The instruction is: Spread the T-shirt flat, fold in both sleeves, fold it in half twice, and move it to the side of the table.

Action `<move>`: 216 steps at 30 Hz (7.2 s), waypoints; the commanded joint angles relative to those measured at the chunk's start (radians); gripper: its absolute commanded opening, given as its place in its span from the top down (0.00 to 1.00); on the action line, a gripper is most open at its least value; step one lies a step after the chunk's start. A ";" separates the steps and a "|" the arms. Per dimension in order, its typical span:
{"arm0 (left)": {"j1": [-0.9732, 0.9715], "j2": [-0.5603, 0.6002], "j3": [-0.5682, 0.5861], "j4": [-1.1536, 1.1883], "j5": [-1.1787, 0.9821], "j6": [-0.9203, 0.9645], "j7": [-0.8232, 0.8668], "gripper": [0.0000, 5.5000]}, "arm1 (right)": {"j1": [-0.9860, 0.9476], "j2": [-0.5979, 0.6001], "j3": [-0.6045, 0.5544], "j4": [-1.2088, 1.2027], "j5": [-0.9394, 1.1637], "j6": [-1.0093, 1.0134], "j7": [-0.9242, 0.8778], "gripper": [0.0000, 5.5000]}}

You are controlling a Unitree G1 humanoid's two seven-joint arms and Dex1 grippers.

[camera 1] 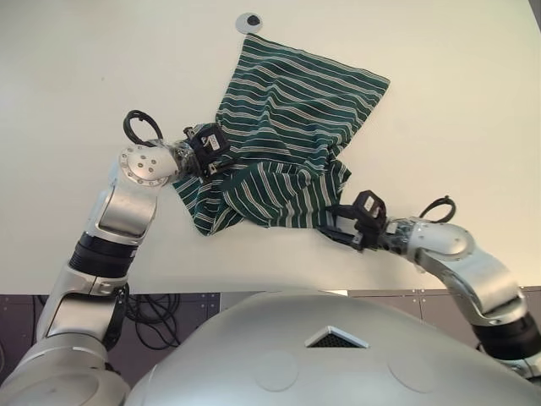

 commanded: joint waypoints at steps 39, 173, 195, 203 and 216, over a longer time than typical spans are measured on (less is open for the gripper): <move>-0.326 -0.215 0.217 0.295 -0.186 0.027 0.265 0.55 | -0.618 0.308 -0.257 0.640 0.001 -0.112 -0.124 0.58; -0.069 -0.297 0.576 -0.013 -0.426 -0.024 0.595 0.55 | -0.129 0.196 -0.126 0.076 -0.098 -0.031 -0.324 0.59; -0.059 -0.292 0.580 -0.030 -0.425 0.000 0.581 0.55 | 0.113 0.261 -0.247 -0.045 0.156 0.076 -0.235 0.71; -0.050 -0.298 0.582 -0.036 -0.426 0.000 0.585 0.55 | 0.102 0.306 -0.305 -0.011 0.267 0.144 -0.245 0.94; -0.056 -0.298 0.579 -0.030 -0.425 -0.001 0.584 0.55 | 0.085 0.329 -0.381 0.000 0.363 0.149 -0.264 0.77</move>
